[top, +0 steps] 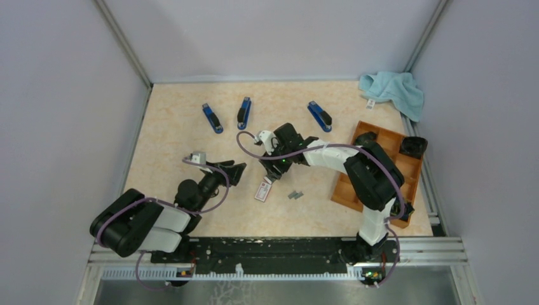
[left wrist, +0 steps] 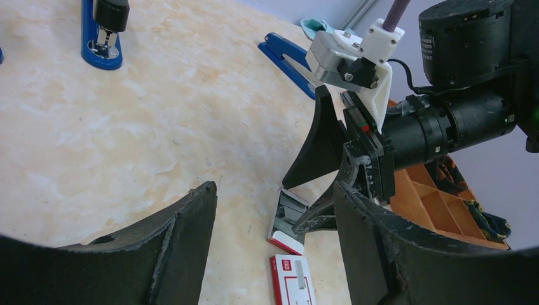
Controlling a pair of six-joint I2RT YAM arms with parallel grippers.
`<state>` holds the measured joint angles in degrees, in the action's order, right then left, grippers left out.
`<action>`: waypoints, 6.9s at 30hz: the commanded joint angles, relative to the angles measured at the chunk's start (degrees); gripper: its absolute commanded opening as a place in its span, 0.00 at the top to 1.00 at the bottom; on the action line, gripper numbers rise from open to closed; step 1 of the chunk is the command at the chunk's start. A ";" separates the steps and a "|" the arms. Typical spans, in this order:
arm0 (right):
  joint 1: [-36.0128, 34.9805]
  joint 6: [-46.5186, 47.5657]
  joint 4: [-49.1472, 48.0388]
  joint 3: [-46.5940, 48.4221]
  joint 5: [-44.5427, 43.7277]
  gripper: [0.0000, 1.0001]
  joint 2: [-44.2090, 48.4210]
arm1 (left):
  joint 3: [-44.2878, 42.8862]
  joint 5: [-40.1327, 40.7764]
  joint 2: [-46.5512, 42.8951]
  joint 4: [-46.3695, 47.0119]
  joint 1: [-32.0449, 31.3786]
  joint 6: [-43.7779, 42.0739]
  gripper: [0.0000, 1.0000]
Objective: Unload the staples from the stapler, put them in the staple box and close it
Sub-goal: Adjust the staple in the staple box.
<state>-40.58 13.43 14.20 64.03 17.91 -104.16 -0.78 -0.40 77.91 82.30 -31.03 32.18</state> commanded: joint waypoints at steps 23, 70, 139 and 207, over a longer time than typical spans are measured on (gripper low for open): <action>1.20 -0.57 -1.13 2.68 -1.27 0.43 -1.56 | 4.17 -0.02 0.58 4.62 0.26 0.60 0.27; 1.20 1.16 -3.30 1.09 -6.58 0.52 3.79 | 4.03 -0.25 0.84 4.89 0.30 0.51 0.26; 7.51 4.86 -3.56 -4.89 14.11 0.49 19.66 | -13.89 -24.41 7.93 -28.66 5.69 5.34 0.28; 3.76 4.86 5.58 6.70 0.03 0.40 -4.51 | -14.58 -0.71 -14.98 -53.21 4.28 -10.21 0.40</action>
<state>-35.73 17.96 20.86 70.02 18.48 -108.40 -16.12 -1.50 64.25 27.24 -26.52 22.61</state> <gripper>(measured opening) 0.602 0.597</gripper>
